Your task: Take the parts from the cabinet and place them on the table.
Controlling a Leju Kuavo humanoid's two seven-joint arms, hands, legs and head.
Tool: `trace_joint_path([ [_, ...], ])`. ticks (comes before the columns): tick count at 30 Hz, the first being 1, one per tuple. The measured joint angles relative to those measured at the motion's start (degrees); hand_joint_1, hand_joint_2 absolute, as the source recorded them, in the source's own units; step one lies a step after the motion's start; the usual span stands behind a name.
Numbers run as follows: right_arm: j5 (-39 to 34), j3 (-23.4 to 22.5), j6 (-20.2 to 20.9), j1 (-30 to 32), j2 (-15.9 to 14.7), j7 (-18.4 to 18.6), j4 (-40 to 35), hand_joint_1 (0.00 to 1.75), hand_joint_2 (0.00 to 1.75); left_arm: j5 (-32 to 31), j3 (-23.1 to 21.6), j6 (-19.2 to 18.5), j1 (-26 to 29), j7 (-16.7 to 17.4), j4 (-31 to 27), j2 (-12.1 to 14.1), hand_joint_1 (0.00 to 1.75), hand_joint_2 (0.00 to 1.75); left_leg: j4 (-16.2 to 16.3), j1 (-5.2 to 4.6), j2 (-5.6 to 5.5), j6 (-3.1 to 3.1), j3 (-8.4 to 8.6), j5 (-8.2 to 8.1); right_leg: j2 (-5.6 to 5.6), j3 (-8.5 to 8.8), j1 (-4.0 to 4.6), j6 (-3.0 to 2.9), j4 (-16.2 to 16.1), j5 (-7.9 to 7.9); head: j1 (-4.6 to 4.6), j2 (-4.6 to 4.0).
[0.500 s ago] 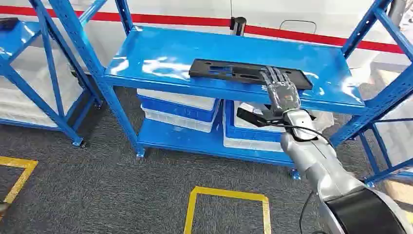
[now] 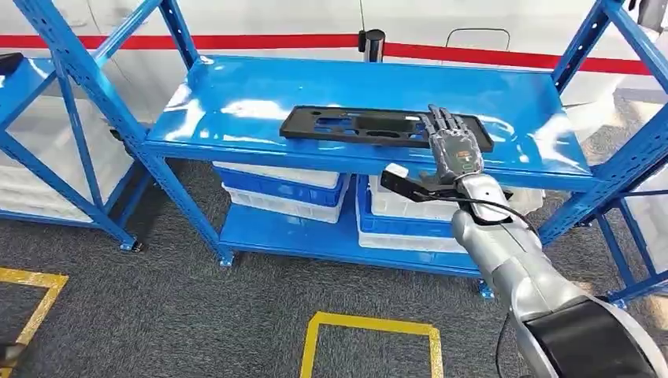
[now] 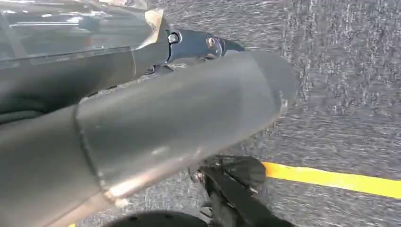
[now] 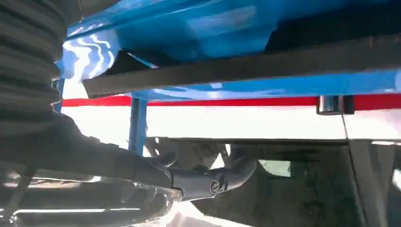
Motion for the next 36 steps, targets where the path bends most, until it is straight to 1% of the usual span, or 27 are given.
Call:
trace_joint_path([
  [1,0.0,0.0,0.0,0.2,0.1,-0.1,0.0,0.0,1.75,0.1,0.0,0.0,0.1,0.1,0.0,0.0,0.0,0.0,0.0,-0.02,0.0,0.19,-1.87,1.84,0.01,0.94,0.06,0.03,0.0,-0.69,0.04,0.0],
  [2,0.0,0.0,0.0,0.3,0.2,-0.1,0.0,0.0,1.75,0.1,0.0,0.0,0.2,0.1,0.0,0.0,0.0,0.0,-2.4,-0.09,0.0,0.46,-2.28,5.04,0.14,1.94,0.07,0.06,0.0,-1.47,0.02,0.0],
  [4,0.0,0.0,-0.1,0.3,0.4,-0.1,0.0,0.0,1.75,0.1,0.0,0.0,0.3,0.1,0.0,0.1,0.0,0.0,-12.8,-0.41,0.02,1.4,-0.22,13.76,0.26,4.2,0.08,0.26,-0.1,-3.19,0.0,0.0],
  [5,0.0,0.0,-0.1,0.5,0.5,-0.1,0.1,0.0,1.75,0.1,0.0,0.0,0.4,0.1,0.1,0.2,0.0,0.0,-16.3,-0.8,0.03,2.2,0.61,15.81,0.25,4.03,-0.11,0.42,-0.4,-3.97,0.11,0.0],
  [6,0.0,0.0,-0.2,0.4,0.6,-0.1,0.2,0.0,1.75,0.1,0.0,0.0,0.4,0.2,0.3,0.3,0.0,0.0,-15.7,-1.38,0.03,2.53,1.57,14.69,0.44,4.43,0.83,0.96,-0.8,-4.29,0.08,0.0],
  [7,0.0,0.0,-0.2,0.6,0.7,-0.1,0.3,0.0,1.75,0.1,0.0,0.0,0.3,0.2,0.3,0.3,0.0,0.0,-16.9,-1.54,0.13,3.24,2.2,13.73,0.44,4.91,0.31,1.25,-1.7,-4.38,-0.07,0.0],
  [8,0.0,0.0,-0.2,0.7,0.7,-0.1,0.3,0.0,1.75,0.1,0.0,0.0,0.2,0.2,0.3,0.3,0.0,0.0,-17.5,-1.72,0.05,3.55,2.43,13.35,0.34,6.26,0.46,1.6,-2.4,-4.08,-0.51,0.0],
  [10,0.1,0.0,-0.2,0.4,0.8,-0.1,0.2,0.0,1.75,0.2,0.0,0.1,0.2,0.1,0.3,0.3,0.0,0.0,-19.4,-1.75,-0.07,4.45,4.45,12.9,0.18,6.93,0.96,3.84,-2.0,-2.7,-0.64,0.0],
  [11,0.0,-0.2,-0.3,0.4,0.7,-0.1,0.1,0.0,1.75,0.2,0.0,0.1,0.3,0.1,0.3,0.2,0.0,0.0,-20.6,-1.47,-0.09,4.55,6.01,12.83,0.14,5.81,0.36,3.65,0.1,-2.72,-0.61,0.0],
  [12,0.0,-0.2,-0.3,0.2,0.6,-0.1,0.2,0.0,1.75,0.2,0.0,0.1,0.2,0.0,0.3,0.2,0.0,0.0,-21.3,-1.37,-0.17,4.71,6.93,12.75,0.16,3.49,0.65,3.14,4.0,-2.69,-0.55,0.0],
  [13,0.0,-0.2,-0.3,0.2,0.6,-0.1,0.2,0.0,1.75,0.2,0.0,0.1,0.1,-0.2,0.3,0.2,0.0,0.0,-21.6,-1.35,-0.22,4.77,7.5,12.54,0.18,0.44,0.59,3.22,8.3,-3.18,-0.68,0.0],
  [14,0.0,-0.2,-0.3,0.6,0.5,-0.1,0.3,0.05,1.75,0.2,0.0,0.0,0.0,-0.7,0.3,0.2,0.0,0.0,-21.8,-1.26,-0.32,4.77,8.11,11.95,0.18,-2.87,0.6,2.38,11.9,-5.24,-0.55,0.0],
  [15,0.0,-0.2,-0.3,1.1,0.4,-0.1,0.4,1.75,1.75,0.3,0.0,-0.1,0.0,-1.2,0.3,0.2,0.0,0.0,-21.8,-1.25,-0.62,4.73,8.69,11.41,0.19,-5.14,0.63,2.15,13.6,-7.14,-0.61,0.0],
  [16,-0.2,-0.2,-0.3,1.5,0.2,-0.2,0.5,1.71,1.75,0.4,0.0,-0.2,0.1,-1.8,0.3,0.0,0.0,0.0,-21.8,-1.26,-0.89,4.58,9.3,10.86,0.18,-6.62,0.59,2.42,13.6,-7.88,-0.57,0.0],
  [17,-0.5,-0.2,-0.3,1.7,0.1,-0.7,0.5,1.75,1.75,0.4,0.0,-0.6,0.1,-2.7,0.3,-0.1,0.0,0.0,-21.7,-1.26,-1.06,4.39,10.0,10.27,0.17,-7.26,0.56,2.92,11.6,-7.1,-0.64,0.0],
  [18,-0.9,-0.3,-0.3,1.8,0.0,-1.2,0.5,1.75,1.75,0.5,0.0,-0.7,0.2,-3.2,0.3,-0.2,0.0,0.0,-21.7,-1.24,-1.15,4.21,10.76,9.7,0.15,-6.99,0.49,4.04,7.8,-4.47,-0.53,0.0],
  [19,-1.2,-0.5,-0.3,1.8,0.0,-1.7,0.5,1.75,1.75,0.6,0.0,-0.8,0.2,-3.6,0.3,-0.2,0.0,0.0,-21.7,-1.19,-1.2,3.97,11.51,9.15,0.13,-6.08,0.35,5.31,2.9,-0.52,-0.59,0.0],
  [20,-1.5,-0.7,-0.4,1.9,-0.1,-2.1,0.5,1.75,1.75,0.6,0.0,-0.8,0.2,-3.8,0.3,-0.2,0.0,0.0,-21.7,-1.21,-1.22,3.65,11.81,8.56,-0.09,-5.34,0.0,6.14,-2.1,4.5,-0.55,0.0],
  [21,-1.7,-0.8,-0.5,2.0,-0.3,-2.4,0.6,1.75,1.75,0.6,0.0,-0.8,0.2,-3.8,0.4,-0.2,0.0,0.0,-21.4,-1.43,-1.31,3.19,12.4,8.08,-0.41,-5.52,0.49,5.46,-2.5,6.43,-0.68,0.0],
  [22,-1.8,-0.8,-0.5,2.0,-0.3,-2.6,0.7,1.75,1.75,0.6,0.0,-0.8,0.1,-3.9,0.4,-0.2,0.0,0.0,-21.3,-1.5,-1.49,2.91,11.98,7.82,-0.37,-4.72,0.95,3.44,-2.6,5.65,-0.31,0.0],
  [23,-1.9,-0.9,-0.6,2.1,-0.3,-2.6,0.6,1.75,1.75,0.6,0.0,-0.8,0.1,-3.9,0.4,-0.2,0.0,0.0,-21.3,-1.58,-1.45,2.68,11.91,7.68,-0.22,-4.61,0.78,2.27,-2.6,6.46,-0.67,0.0],
  [24,-1.9,-1.0,-0.6,2.1,-0.3,-2.8,0.6,1.69,1.75,0.6,0.0,-0.8,0.1,-4.0,0.4,-0.2,0.0,0.0,-20.8,-1.62,-1.5,3.1,11.72,7.21,-0.28,-4.64,0.3,2.04,-2.6,6.85,-0.5,0.0],
  [25,-2.0,-1.1,-0.6,1.9,-0.4,-2.8,0.6,1.52,1.75,0.6,0.0,-0.8,0.2,-4.0,0.4,-0.2,0.0,0.0,-20.8,-1.58,-1.43,3.74,11.71,7.49,-0.06,-4.71,0.47,2.05,-2.5,6.84,-0.69,0.0],
  [27,-2.0,-1.2,-0.7,1.9,-0.3,-2.8,0.6,1.4,1.75,0.7,0.0,-1.0,0.2,-4.2,0.4,-0.2,0.0,0.0,-20.9,-1.51,-1.17,3.72,11.9,7.51,0.26,-4.67,0.68,1.95,-2.5,6.75,-0.68,0.0],
  [30,-1.9,-1.2,-1.0,1.7,-0.4,-3.3,0.4,1.71,1.75,1.5,0.0,-3.0,-0.1,-6.3,0.4,-0.2,0.0,0.0,-21.3,-1.44,-0.87,3.82,12.21,7.44,0.52,-4.65,0.81,1.61,-2.5,6.52,-0.75,0.0],
  [34,-2.6,-1.3,-1.0,1.6,-1.0,-4.2,0.2,1.75,1.75,1.3,0.0,-3.5,-0.1,-9.8,0.4,-0.3,0.0,0.0,-21.6,-1.22,-0.82,3.92,12.41,7.14,0.51,-4.52,1.15,1.31,-2.5,6.38,-0.72,0.0],
  [36,-3.2,-1.4,-1.0,1.6,-1.5,-4.9,-0.1,1.75,1.75,1.3,0.0,-3.5,0.0,-13.6,0.4,-0.3,0.0,0.0,-21.6,-1.15,-0.82,3.38,12.48,7.12,0.5,-4.43,1.24,1.16,-2.5,6.44,-0.7,0.0],
])
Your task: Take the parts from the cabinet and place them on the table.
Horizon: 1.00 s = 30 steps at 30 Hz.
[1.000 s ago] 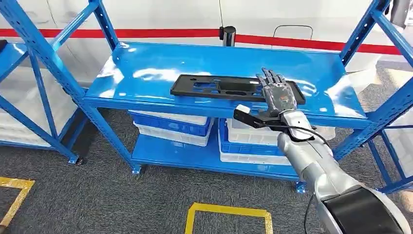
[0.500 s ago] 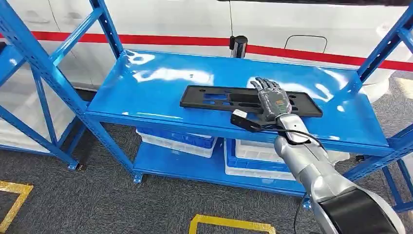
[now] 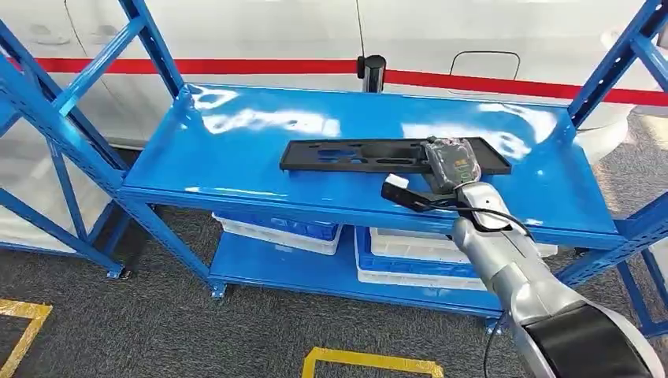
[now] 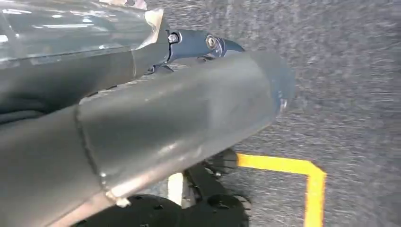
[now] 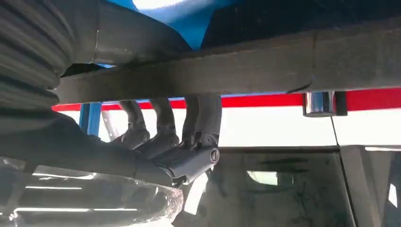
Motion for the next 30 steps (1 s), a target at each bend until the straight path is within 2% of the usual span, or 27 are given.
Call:
trace_joint_path([
  [1,-0.3,-0.1,0.0,0.0,-0.3,-0.5,-0.2,1.75,1.75,0.0,0.0,0.0,0.0,-2.4,0.0,0.0,0.0,0.0,0.0,0.02,0.0,-0.42,-0.01,0.02,-0.02,0.01,0.02,-0.13,0.0,0.0,0.0,0.0],
  [3,-0.9,-0.3,0.0,0.0,-0.8,-1.4,-0.4,1.75,1.75,0.2,0.0,-0.4,0.0,-4.4,0.0,-0.1,0.0,0.0,0.0,0.02,-0.01,-0.6,-0.06,0.07,-0.04,0.06,0.02,-0.23,0.0,0.07,0.02,0.0],
  [4,-1.1,-0.3,0.0,-0.1,-1.0,-1.8,-0.5,1.75,1.75,0.6,0.0,-0.9,0.0,-5.0,0.0,-0.1,0.0,1.75,0.0,0.02,0.0,-0.95,-0.06,0.12,-0.03,0.07,0.02,-0.33,0.0,0.13,0.02,0.0],
  [6,-1.7,-0.3,0.1,-0.1,-1.3,-2.8,-0.6,1.75,1.75,0.9,0.0,-1.9,0.1,-8.0,0.0,-0.2,0.0,1.75,0.0,-0.02,0.03,-1.01,-0.06,0.14,-0.03,0.08,-0.03,-0.36,0.0,0.17,0.0,0.0],
  [7,-2.3,-0.3,0.2,-0.2,-1.5,-3.5,-0.7,1.75,1.75,1.2,0.0,-2.1,0.1,-8.8,0.0,-0.2,0.0,0.0,0.0,-0.06,0.03,-1.04,-0.06,0.17,-0.03,0.1,-0.08,-0.36,0.0,0.19,0.04,0.0],
  [9,-3.3,-0.3,1.5,-0.6,-1.7,-4.7,-1.0,1.75,1.75,2.0,0.1,-3.9,0.1,-8.4,0.0,-0.2,0.0,0.0,0.1,-0.15,0.03,-1.04,-0.08,0.18,-0.03,0.11,-0.12,-0.48,0.0,0.29,0.02,0.0],
  [10,-4.0,-0.3,2.4,-1.1,-1.8,-5.0,-1.2,1.75,1.75,2.3,0.2,-4.2,0.2,-8.1,0.0,-0.1,0.0,1.75,0.2,-0.14,0.04,-1.03,-0.11,0.19,-0.02,0.11,-0.13,-0.46,0.0,0.31,0.02,0.0],
  [14,-5.4,-0.3,5.3,-3.8,-2.3,-5.5,-2.5,1.75,1.75,2.5,0.3,-3.2,0.2,-7.1,0.0,0.0,0.0,1.75,0.3,-0.16,0.03,-1.03,-0.09,0.19,-0.03,0.1,-0.13,-0.46,0.0,0.31,0.02,0.0],
  [18,-5.5,-0.2,5.6,-5.7,-2.3,-5.6,-3.4,1.75,1.75,3.3,0.6,-2.8,0.2,-6.8,0.0,0.0,0.0,1.75,0.3,-0.17,0.03,-1.02,-0.1,0.19,-0.04,0.11,-0.14,-0.46,0.0,0.31,0.02,0.0],
  [25,-5.0,0.5,4.0,-5.7,-1.0,-5.5,-3.6,1.75,1.75,3.5,0.9,-3.2,0.2,-6.8,0.0,0.0,0.0,1.75,0.3,-0.18,0.04,-1.01,-0.11,0.18,-0.04,0.1,-0.16,-0.46,0.0,0.3,0.02,0.0],
  [30,-6.4,0.4,1.5,-5.7,-0.3,-7.5,-3.5,1.75,1.75,3.6,0.9,-2.3,0.2,-7.1,0.0,0.0,0.0,1.75,0.3,-0.18,0.04,-1.01,-0.09,0.18,-0.04,0.1,-0.16,-0.46,0.0,0.3,0.02,0.0],
])
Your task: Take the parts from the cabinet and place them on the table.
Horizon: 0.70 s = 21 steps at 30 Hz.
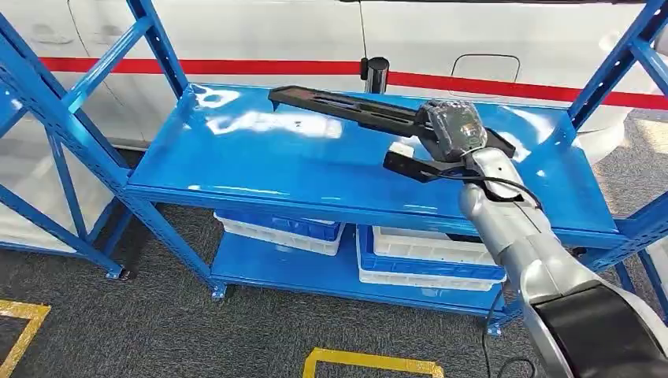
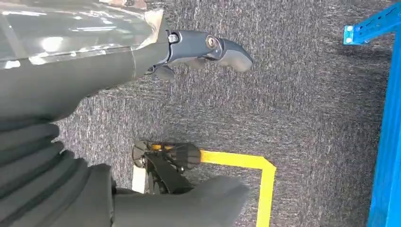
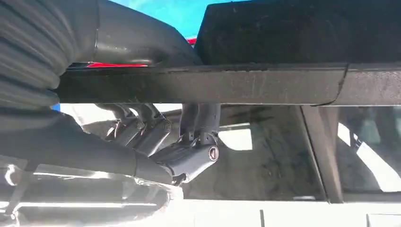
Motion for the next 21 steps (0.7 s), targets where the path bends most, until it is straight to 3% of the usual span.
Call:
trace_joint_path([
  [6,-5.0,-1.8,-0.3,0.1,-0.6,-4.1,-3.1,1.75,1.75,0.1,0.0,1.8,0.0,-1.8,0.0,0.0,0.0,1.75,0.0,-0.01,0.0,0.0,0.0,0.0,0.0,0.0,0.0,0.0,0.0,0.0,-0.02,0.0],
  [14,-6.4,-3.1,2.6,0.2,-2.4,-3.8,-10.7,1.75,1.75,1.2,0.1,1.5,0.0,-1.6,0.0,0.1,0.0,1.75,0.0,-0.03,0.01,0.0,0.0,0.0,0.0,0.0,-0.02,0.0,0.0,0.0,-0.02,0.0],
  [21,-7.9,-3.2,3.5,0.4,-3.0,-3.3,-13.0,1.75,1.75,2.4,0.6,6.2,-0.2,4.3,0.0,0.2,0.0,1.75,0.0,-0.02,0.01,0.0,0.01,0.0,0.0,0.0,-0.01,0.0,0.0,0.0,0.0,0.0],
])
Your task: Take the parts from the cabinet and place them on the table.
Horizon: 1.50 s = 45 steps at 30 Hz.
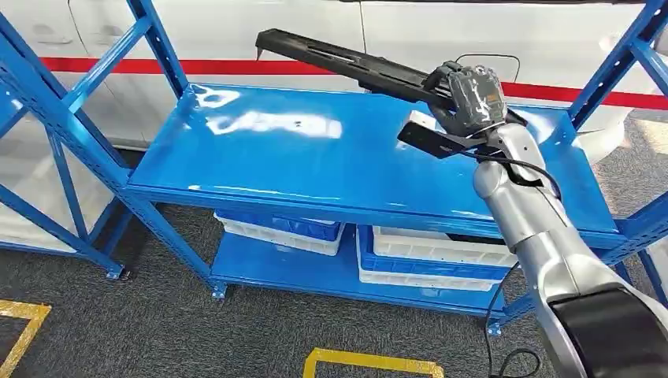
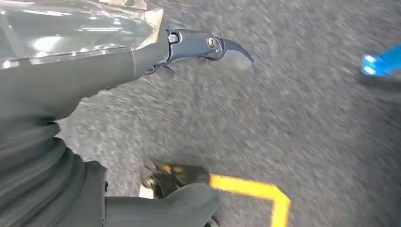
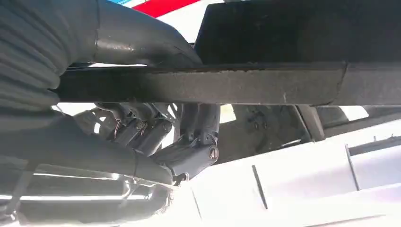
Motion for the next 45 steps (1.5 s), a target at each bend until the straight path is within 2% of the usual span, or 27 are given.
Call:
trace_joint_path([
  [6,-0.4,0.0,0.0,0.5,0.0,0.1,-0.9,1.75,1.75,0.5,0.4,-0.1,-0.1,2.6,0.0,0.3,0.0,1.75,0.0,0.0,0.02,0.0,0.01,0.0,0.01,0.0,0.0,0.0,0.0,0.0,-0.02,0.0],
  [11,-0.3,0.0,0.0,0.9,-0.1,0.8,-2.0,1.75,1.75,0.7,0.4,-3.7,-0.2,6.5,0.0,0.4,0.0,1.75,0.0,-0.01,0.02,0.0,0.0,0.0,0.01,0.0,0.0,0.0,0.0,0.0,-0.02,0.0],
  [17,0.7,0.0,0.0,1.2,-0.2,1.6,-2.8,1.75,1.75,0.7,0.4,-5.3,-0.2,9.7,0.0,0.4,0.0,1.75,0.2,-0.07,0.02,0.11,-0.05,-0.08,0.01,0.0,-0.11,0.01,0.0,0.0,-0.04,0.0],
  [21,0.9,-0.1,0.0,1.3,-0.3,1.9,-3.0,1.75,1.75,0.6,0.4,-5.5,-0.2,10.3,0.0,0.4,0.0,1.75,0.4,-0.08,0.02,0.22,-0.18,-0.15,0.01,0.0,-0.11,0.02,0.0,0.01,-0.02,0.0],
  [25,0.9,-0.6,0.1,1.9,-0.6,2.2,-3.3,1.75,1.75,0.2,0.3,-5.9,-0.2,10.4,0.0,0.4,0.0,1.75,0.9,-0.08,0.02,0.58,-0.43,-0.37,0.0,0.0,-0.12,0.11,0.0,0.06,-0.02,0.0],
  [27,0.8,-0.9,0.4,2.2,-1.0,2.3,-3.8,1.75,1.75,0.0,0.2,-5.9,-0.2,10.4,0.0,0.4,0.0,1.75,1.1,-0.13,0.02,0.85,-0.58,-0.46,0.0,0.01,-0.16,0.36,-0.1,0.21,0.0,0.0],
  [29,0.8,-1.1,0.6,2.3,-1.3,2.3,-4.3,1.75,1.75,0.0,0.1,-5.9,-0.2,10.6,0.0,0.4,0.0,1.75,1.1,-0.33,0.02,1.53,-0.6,0.09,0.05,0.15,-0.31,1.16,-0.5,0.77,-0.04,0.0],
  [30,0.8,-1.3,0.8,2.3,-1.6,2.3,-4.7,1.75,1.75,0.0,0.0,-5.9,-0.2,10.7,0.0,0.3,0.0,1.75,0.0,-0.21,0.18,1.85,-0.32,0.78,0.15,0.41,0.2,1.55,-0.8,0.99,-0.01,0.0],
  [31,0.8,-1.5,0.9,2.3,-2.2,2.3,-4.9,1.75,1.75,-0.1,-0.1,-6.0,-0.2,10.8,0.0,0.1,0.0,1.75,-1.0,0.39,0.6,1.9,0.22,1.6,-0.22,-0.7,-0.02,1.41,0.2,-0.19,0.02,0.0],
  [32,0.8,-1.5,1.1,2.3,-2.3,2.3,-5.0,1.75,1.75,-0.1,-0.1,-6.0,-0.2,10.8,0.0,0.0,0.0,1.75,-1.3,0.41,0.53,2.2,0.11,1.85,-0.3,-1.92,0.16,1.05,3.2,-2.22,0.09,0.0],
  [34,0.8,-1.5,1.1,2.8,-2.6,2.4,-5.2,1.75,1.75,-0.2,-0.2,-6.1,-0.2,11.0,0.0,0.0,0.0,1.75,-1.2,0.44,0.68,2.33,-0.2,2.01,-0.31,-6.02,0.0,0.48,13.3,-6.43,0.05,0.0],
  [35,0.8,-1.5,1.2,3.4,-2.9,2.4,-5.4,1.75,1.75,-0.2,-0.3,-6.3,-0.2,11.0,0.0,0.0,0.0,1.75,-1.2,0.44,0.68,2.28,-0.37,2.08,-0.31,-7.57,-0.09,0.67,17.4,-7.51,0.13,0.0],
  [36,0.8,-1.5,1.2,4.0,-3.1,2.6,-5.5,1.75,1.75,-0.3,-0.4,-6.5,-0.1,11.2,0.0,0.0,0.0,1.75,-1.1,0.51,0.66,2.2,-0.48,2.12,-0.32,-7.8,-0.18,1.08,18.4,-7.36,0.15,0.0],
  [37,0.9,-1.6,1.2,4.4,-3.3,2.6,-5.6,1.75,1.75,-0.5,-0.6,-6.5,-0.1,11.2,0.0,-0.1,0.0,1.75,-0.9,0.6,0.61,2.14,-0.54,2.16,-0.34,-6.65,-0.35,1.63,16.7,-6.37,0.15,0.0],
  [38,0.9,-1.6,1.2,4.7,-3.5,2.7,-5.8,1.75,1.75,-0.5,-0.7,-6.6,-0.1,11.3,0.0,-0.2,0.0,1.75,-0.8,0.68,0.61,2.05,-0.59,2.14,-0.38,-4.33,-0.59,2.31,12.8,-4.77,0.15,0.0],
  [39,1.0,-1.6,1.2,4.7,-3.5,2.7,-6.1,1.75,1.75,-0.6,-0.7,-6.6,-0.1,11.3,0.0,-0.3,0.0,1.75,-0.5,0.78,0.6,1.8,-0.68,2.0,-0.55,-1.04,-0.95,3.0,6.6,-2.79,0.13,0.0],
  [40,1.0,-1.7,1.2,4.6,-3.5,2.7,-6.3,1.75,1.75,-0.6,-0.7,-6.6,-0.2,11.4,0.0,-0.2,0.0,1.75,0.0,0.66,0.62,1.33,-1.0,1.76,-0.85,1.48,-1.28,3.3,1.9,-1.97,0.2,0.0],
  [41,0.9,-1.7,1.2,4.5,-3.5,2.7,-6.5,1.75,1.75,-0.6,-0.7,-6.6,-0.3,11.4,0.0,-0.2,0.0,1.75,0.9,0.49,0.57,0.82,-1.93,1.48,-0.22,2.71,-0.61,3.0,1.2,-2.09,0.26,0.0],
  [42,0.9,-1.8,1.2,4.7,-3.8,2.7,-6.8,1.75,1.75,-0.6,-0.7,-6.6,-0.3,11.4,0.0,-0.2,0.0,1.75,1.2,0.33,0.54,0.58,-1.92,1.46,-0.09,2.11,-0.78,2.88,1.3,-2.13,0.15,0.0],
  [43,0.9,-1.8,1.2,4.8,-3.8,2.8,-6.8,1.75,1.75,-0.6,-0.7,-6.6,-0.3,11.4,0.0,-0.2,0.0,1.75,1.8,0.35,0.37,0.54,-2.3,1.45,-0.07,1.79,-0.98,2.35,1.5,-2.42,0.2,0.0],
  [44,0.9,-1.8,1.2,5.0,-3.8,2.8,-6.8,1.75,1.75,-0.6,-0.7,-6.6,-0.2,11.4,0.0,-0.2,0.0,1.75,1.8,0.5,0.3,0.27,-2.5,1.59,-0.09,1.4,-0.81,2.26,1.7,-2.45,0.06,0.0],
  [45,1.0,-1.8,1.2,5.0,-3.8,2.8,-6.9,1.75,1.75,-0.6,-0.7,-6.6,-0.2,11.4,0.0,-0.2,0.0,1.75,2.1,0.69,0.24,-0.08,-2.78,1.49,-0.1,1.12,-1.23,1.37,1.5,-2.02,0.17,0.0],
])
